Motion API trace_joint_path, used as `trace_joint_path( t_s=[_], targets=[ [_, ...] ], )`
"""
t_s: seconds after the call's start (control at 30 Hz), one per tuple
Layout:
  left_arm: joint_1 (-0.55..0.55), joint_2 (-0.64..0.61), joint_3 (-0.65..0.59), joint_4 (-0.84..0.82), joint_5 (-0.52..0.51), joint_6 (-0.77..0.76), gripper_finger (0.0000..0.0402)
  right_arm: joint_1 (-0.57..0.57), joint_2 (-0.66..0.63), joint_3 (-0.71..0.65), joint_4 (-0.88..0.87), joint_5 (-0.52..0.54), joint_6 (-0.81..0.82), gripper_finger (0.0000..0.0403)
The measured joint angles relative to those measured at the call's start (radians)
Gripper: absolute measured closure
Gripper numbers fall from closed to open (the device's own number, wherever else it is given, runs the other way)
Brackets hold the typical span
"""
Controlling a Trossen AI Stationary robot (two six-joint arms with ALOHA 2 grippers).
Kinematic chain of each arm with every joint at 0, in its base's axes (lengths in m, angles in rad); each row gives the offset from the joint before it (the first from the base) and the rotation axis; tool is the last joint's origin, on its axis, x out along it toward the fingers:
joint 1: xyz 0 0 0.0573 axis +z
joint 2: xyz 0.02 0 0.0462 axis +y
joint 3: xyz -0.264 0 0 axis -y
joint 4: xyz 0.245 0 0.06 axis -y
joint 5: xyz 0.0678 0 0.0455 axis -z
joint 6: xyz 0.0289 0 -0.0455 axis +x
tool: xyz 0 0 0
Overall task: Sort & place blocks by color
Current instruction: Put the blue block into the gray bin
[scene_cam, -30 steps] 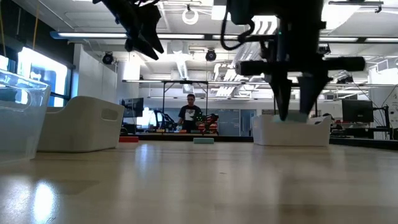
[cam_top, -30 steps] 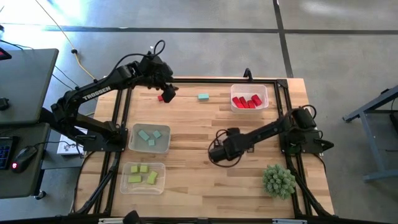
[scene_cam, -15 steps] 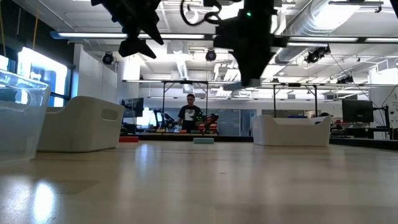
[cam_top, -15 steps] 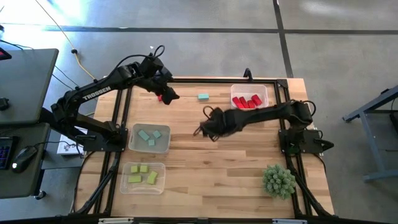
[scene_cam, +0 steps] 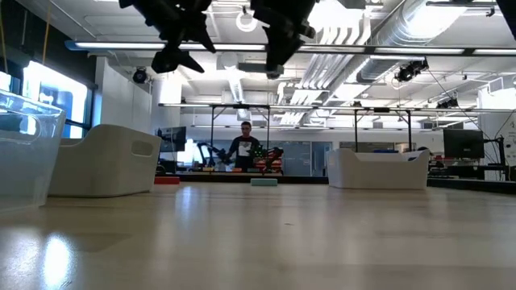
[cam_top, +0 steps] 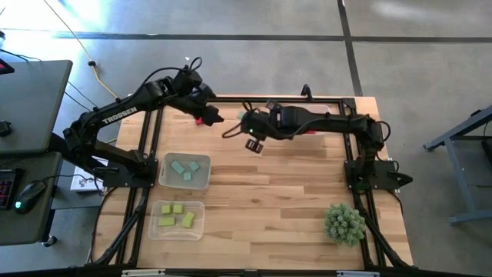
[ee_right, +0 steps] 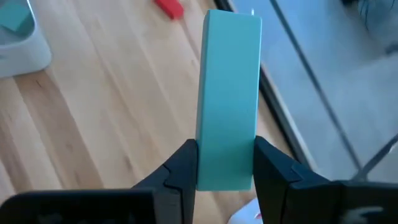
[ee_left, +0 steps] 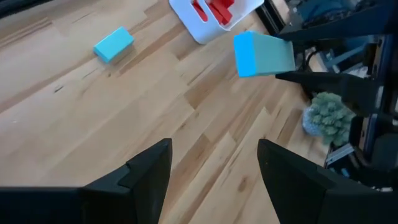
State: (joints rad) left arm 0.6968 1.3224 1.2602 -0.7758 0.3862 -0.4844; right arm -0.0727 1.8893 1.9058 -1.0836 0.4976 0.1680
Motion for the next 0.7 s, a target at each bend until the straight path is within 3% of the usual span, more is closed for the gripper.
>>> trace_joint_path(
  t_s=[0.2, 0.37, 0.7],
  targets=[
    [-0.010, 0.000, 0.000, 0.047, 0.018, -0.066, 0.0174, -0.007, 0.000, 0.012, 0.060, -0.018, -0.144, 0.0307],
    [-0.012, 0.000, 0.000, 0.070, 0.081, -0.102, 0.0174, -0.007, 0.000, 0.012, 0.107, -0.038, -0.199, 0.0307],
    [-0.011, 0.000, 0.000, 0.097, 0.104, -0.139, 0.0174, -0.002, 0.000, 0.012, 0.239, -0.089, -0.267, 0.0307]
  ],
)
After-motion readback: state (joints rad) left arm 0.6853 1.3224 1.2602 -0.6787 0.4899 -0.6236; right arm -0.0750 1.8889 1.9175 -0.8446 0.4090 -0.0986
